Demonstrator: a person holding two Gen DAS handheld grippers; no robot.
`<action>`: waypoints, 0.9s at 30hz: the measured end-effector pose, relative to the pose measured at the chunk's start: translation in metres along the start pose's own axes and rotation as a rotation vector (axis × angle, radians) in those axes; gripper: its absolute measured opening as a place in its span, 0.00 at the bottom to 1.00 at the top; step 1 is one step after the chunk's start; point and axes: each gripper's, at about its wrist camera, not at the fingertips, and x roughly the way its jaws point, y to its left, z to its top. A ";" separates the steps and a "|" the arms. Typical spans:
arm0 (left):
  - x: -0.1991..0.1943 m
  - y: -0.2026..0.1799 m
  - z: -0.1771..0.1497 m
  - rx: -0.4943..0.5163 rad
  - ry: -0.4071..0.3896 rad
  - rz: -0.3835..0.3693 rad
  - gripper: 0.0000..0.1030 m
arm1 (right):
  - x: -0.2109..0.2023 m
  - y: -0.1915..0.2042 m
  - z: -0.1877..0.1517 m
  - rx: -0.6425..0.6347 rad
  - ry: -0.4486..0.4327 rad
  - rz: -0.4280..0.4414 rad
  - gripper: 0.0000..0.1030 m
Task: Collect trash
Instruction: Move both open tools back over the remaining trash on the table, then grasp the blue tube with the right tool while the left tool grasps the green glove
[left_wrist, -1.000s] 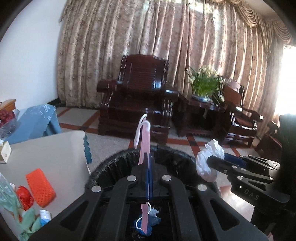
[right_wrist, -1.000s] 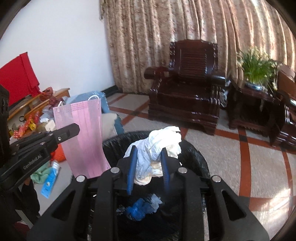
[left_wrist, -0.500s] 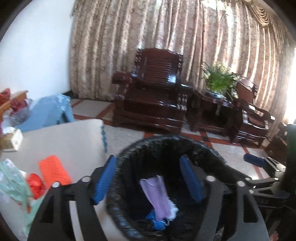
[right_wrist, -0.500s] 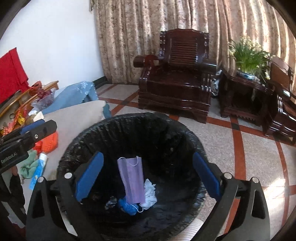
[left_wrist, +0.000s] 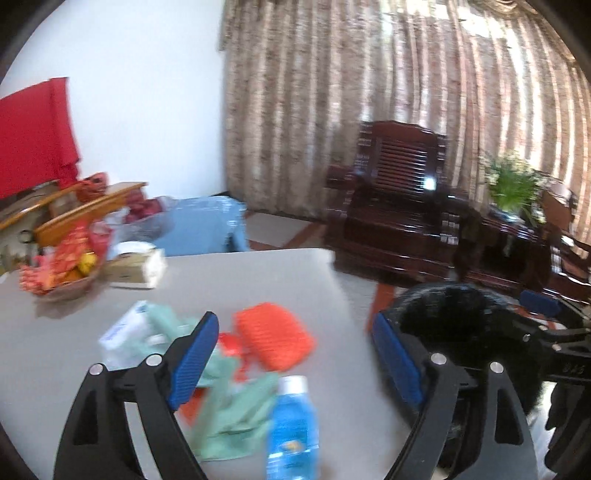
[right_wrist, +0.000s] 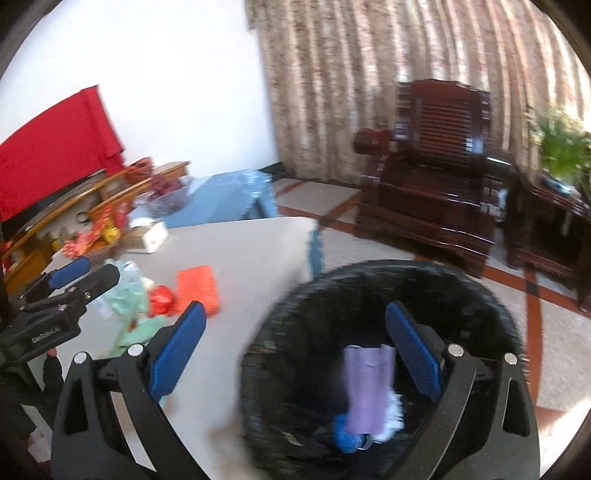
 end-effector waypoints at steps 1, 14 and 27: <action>-0.003 0.012 -0.003 -0.010 0.003 0.030 0.81 | 0.004 0.011 0.001 -0.012 0.002 0.021 0.92; -0.017 0.084 -0.036 -0.073 0.043 0.186 0.81 | 0.056 0.103 -0.008 -0.102 0.066 0.161 0.92; -0.007 0.122 -0.064 -0.120 0.106 0.234 0.81 | 0.123 0.126 -0.050 -0.131 0.237 0.129 0.73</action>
